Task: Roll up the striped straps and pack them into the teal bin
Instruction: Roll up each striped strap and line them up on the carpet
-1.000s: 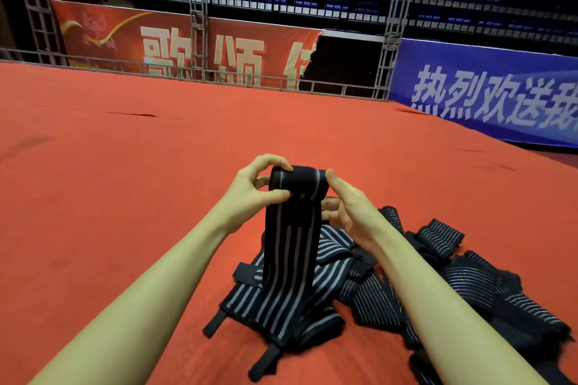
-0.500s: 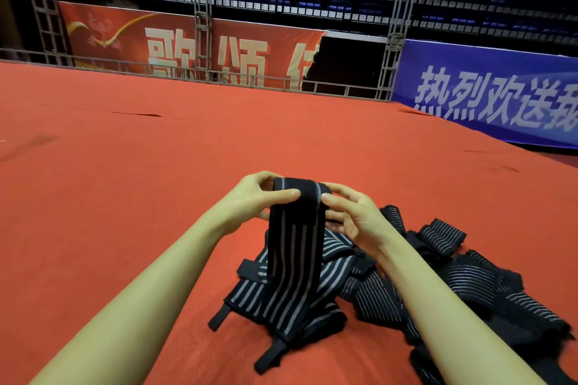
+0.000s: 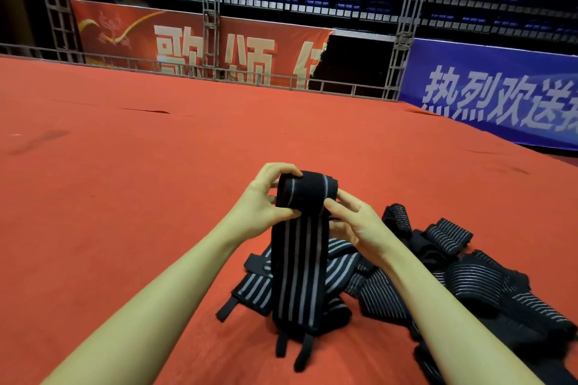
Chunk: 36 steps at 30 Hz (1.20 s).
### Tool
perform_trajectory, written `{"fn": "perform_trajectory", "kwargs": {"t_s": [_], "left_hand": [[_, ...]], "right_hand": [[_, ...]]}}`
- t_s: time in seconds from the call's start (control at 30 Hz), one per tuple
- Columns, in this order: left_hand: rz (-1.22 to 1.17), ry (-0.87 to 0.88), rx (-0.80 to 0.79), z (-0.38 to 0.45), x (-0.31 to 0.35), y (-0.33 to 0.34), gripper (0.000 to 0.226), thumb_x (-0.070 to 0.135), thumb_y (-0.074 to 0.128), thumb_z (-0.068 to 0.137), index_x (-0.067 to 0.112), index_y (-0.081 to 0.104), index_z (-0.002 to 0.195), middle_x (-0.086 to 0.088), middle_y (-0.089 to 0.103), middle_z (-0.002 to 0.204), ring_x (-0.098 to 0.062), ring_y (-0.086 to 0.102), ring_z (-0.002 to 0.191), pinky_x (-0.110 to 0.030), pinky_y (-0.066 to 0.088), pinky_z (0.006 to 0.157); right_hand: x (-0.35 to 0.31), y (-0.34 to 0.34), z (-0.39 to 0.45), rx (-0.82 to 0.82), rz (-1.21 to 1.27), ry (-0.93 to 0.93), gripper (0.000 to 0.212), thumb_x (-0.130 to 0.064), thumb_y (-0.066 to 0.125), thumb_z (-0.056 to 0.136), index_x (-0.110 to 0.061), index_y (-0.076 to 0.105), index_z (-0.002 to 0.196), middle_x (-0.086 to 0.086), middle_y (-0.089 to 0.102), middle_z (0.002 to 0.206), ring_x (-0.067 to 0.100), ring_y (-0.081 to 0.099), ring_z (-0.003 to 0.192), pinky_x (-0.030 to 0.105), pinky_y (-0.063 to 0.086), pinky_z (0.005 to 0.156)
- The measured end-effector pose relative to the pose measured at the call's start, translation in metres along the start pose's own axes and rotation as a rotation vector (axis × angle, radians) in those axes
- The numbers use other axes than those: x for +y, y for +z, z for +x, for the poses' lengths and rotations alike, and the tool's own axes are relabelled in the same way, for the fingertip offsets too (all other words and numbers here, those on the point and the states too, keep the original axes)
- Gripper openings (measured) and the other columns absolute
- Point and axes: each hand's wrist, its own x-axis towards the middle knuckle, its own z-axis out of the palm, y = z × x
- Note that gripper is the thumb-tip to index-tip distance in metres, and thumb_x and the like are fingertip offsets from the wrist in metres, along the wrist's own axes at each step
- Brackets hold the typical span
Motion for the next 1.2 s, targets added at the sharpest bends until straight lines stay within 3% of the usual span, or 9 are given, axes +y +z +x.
{"fn": "perform_trajectory", "kwargs": {"t_s": [0.17, 0.3, 0.43, 0.53, 0.7, 0.8, 0.93, 1.07, 1.2], "left_hand": [[0.014, -0.017, -0.009, -0.01, -0.006, 0.001, 0.064, -0.002, 0.073, 0.076, 0.04, 0.046, 0.115, 0.001, 0.048, 0.122, -0.012, 0.055, 0.11, -0.027, 0.053, 0.085], [-0.058, -0.169, -0.018, -0.008, -0.005, -0.004, 0.052, 0.018, 0.072, 0.083, 0.042, 0.043, 0.119, 0.001, 0.057, 0.112, -0.015, 0.061, 0.081, -0.024, 0.05, 0.069], [-0.085, -0.123, 0.035, -0.009, -0.007, -0.005, 0.047, 0.0, 0.071, 0.08, 0.033, 0.051, 0.106, 0.004, 0.058, 0.108, -0.015, 0.061, 0.081, -0.028, 0.051, 0.072], [-0.109, -0.098, 0.043, -0.013, -0.01, -0.004, 0.045, -0.01, 0.068, 0.077, 0.027, 0.055, 0.098, 0.008, 0.059, 0.108, -0.014, 0.06, 0.094, -0.032, 0.053, 0.08], [-0.19, -0.108, 0.007, -0.015, -0.011, -0.004, 0.037, -0.019, 0.055, 0.077, 0.012, 0.057, 0.097, -0.002, 0.049, 0.131, -0.016, 0.054, 0.115, -0.023, 0.049, 0.087], [-0.182, -0.178, -0.047, -0.018, -0.012, -0.008, 0.031, 0.01, 0.062, 0.088, 0.023, 0.058, 0.115, 0.004, 0.052, 0.13, -0.01, 0.059, 0.113, -0.021, 0.048, 0.088], [-0.091, -0.345, 0.005, -0.017, -0.016, -0.003, 0.043, 0.043, 0.062, 0.089, 0.03, 0.05, 0.128, 0.005, 0.059, 0.123, -0.006, 0.064, 0.099, -0.033, 0.055, 0.086], [-0.129, -0.366, 0.0, -0.019, -0.017, -0.002, 0.042, 0.026, 0.067, 0.088, 0.023, 0.053, 0.127, 0.0, 0.062, 0.12, -0.014, 0.066, 0.099, -0.041, 0.057, 0.081], [-0.163, -0.322, 0.029, -0.022, -0.023, -0.003, 0.065, 0.018, 0.077, 0.077, 0.023, 0.048, 0.135, 0.009, 0.058, 0.127, -0.014, 0.066, 0.102, -0.036, 0.056, 0.083]], "right_hand": [[-0.001, 0.003, 0.004, 0.02, -0.014, -0.02, 0.039, -0.038, 0.074, 0.08, -0.028, 0.061, 0.115, 0.022, 0.063, 0.117, 0.036, 0.065, 0.084, 0.058, 0.05, 0.086], [-0.003, -0.001, 0.003, 0.016, -0.014, -0.039, 0.043, -0.038, 0.074, 0.077, -0.028, 0.059, 0.116, 0.023, 0.063, 0.102, 0.031, 0.059, 0.076, 0.048, 0.051, 0.08], [0.0, -0.002, 0.0, -0.034, -0.012, 0.059, 0.042, -0.039, 0.069, 0.08, -0.028, 0.059, 0.119, 0.004, 0.066, 0.094, 0.019, 0.054, 0.063, 0.029, 0.045, 0.064], [0.002, -0.004, 0.0, -0.042, 0.005, 0.156, 0.034, -0.049, 0.066, 0.083, -0.026, 0.062, 0.108, -0.005, 0.06, 0.078, 0.014, 0.045, 0.059, 0.028, 0.034, 0.063], [0.004, -0.008, 0.004, 0.016, 0.01, 0.125, 0.046, -0.044, 0.07, 0.077, -0.021, 0.064, 0.116, 0.0, 0.07, 0.095, 0.016, 0.059, 0.066, 0.029, 0.032, 0.063], [0.011, -0.01, 0.006, 0.06, 0.056, 0.075, 0.051, -0.042, 0.081, 0.071, -0.023, 0.067, 0.117, 0.005, 0.069, 0.104, 0.026, 0.052, 0.079, 0.035, 0.034, 0.072], [0.017, -0.006, 0.009, 0.146, 0.049, 0.047, 0.068, -0.052, 0.084, 0.058, -0.024, 0.066, 0.117, 0.007, 0.063, 0.119, 0.031, 0.049, 0.088, 0.041, 0.036, 0.077], [0.022, -0.008, 0.008, 0.172, 0.055, 0.068, 0.092, -0.056, 0.089, 0.05, -0.006, 0.06, 0.122, 0.016, 0.064, 0.113, 0.031, 0.044, 0.089, 0.037, 0.04, 0.075], [0.024, -0.012, 0.006, 0.092, 0.085, 0.124, 0.097, -0.047, 0.091, 0.055, -0.013, 0.049, 0.136, 0.019, 0.061, 0.126, 0.032, 0.039, 0.093, 0.038, 0.038, 0.075]]}}
